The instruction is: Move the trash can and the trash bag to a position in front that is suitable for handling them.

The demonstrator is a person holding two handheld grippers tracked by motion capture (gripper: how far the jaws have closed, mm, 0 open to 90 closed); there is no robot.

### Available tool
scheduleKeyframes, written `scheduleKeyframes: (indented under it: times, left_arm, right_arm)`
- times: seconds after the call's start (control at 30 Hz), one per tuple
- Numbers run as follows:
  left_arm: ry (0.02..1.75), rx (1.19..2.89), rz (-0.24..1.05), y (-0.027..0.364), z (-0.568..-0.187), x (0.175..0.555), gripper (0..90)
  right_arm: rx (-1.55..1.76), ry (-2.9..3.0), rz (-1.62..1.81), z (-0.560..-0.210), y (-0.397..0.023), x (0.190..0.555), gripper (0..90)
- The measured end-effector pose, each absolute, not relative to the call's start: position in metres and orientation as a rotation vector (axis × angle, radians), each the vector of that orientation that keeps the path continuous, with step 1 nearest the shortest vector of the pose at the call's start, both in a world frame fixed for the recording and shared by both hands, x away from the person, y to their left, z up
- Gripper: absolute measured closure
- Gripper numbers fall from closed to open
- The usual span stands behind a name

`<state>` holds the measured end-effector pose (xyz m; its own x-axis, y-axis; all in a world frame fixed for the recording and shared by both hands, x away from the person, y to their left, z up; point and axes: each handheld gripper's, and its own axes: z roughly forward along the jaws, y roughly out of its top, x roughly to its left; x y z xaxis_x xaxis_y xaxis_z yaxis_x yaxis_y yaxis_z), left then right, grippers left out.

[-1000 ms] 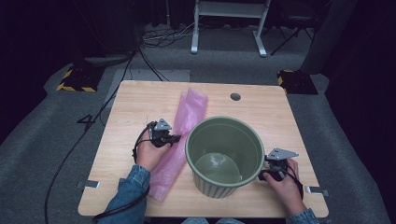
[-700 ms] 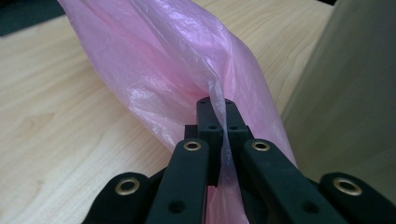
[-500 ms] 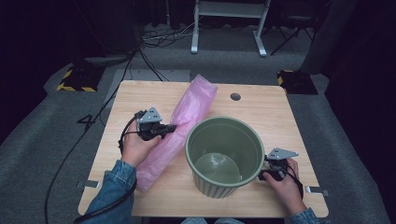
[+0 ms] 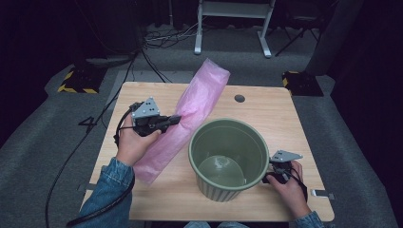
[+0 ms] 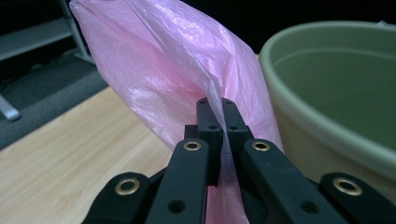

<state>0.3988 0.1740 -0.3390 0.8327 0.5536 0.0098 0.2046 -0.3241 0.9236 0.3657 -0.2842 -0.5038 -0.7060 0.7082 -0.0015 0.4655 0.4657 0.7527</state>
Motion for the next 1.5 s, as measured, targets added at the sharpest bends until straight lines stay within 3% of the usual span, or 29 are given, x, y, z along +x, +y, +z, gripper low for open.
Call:
scheduleKeyframes:
  times: [0.77,1.5]
  left_arm:
    - [0.429,1.766,0.44,0.181,-0.279,0.377,90.0]
    - [0.246,1.74,0.394,0.133,-0.226,0.381,90.0]
  right_arm:
    - [0.812,2.516,1.145,-0.504,-0.247,0.357,30.5]
    - [0.835,2.505,1.141,-0.504,-0.247,0.355,30.5]
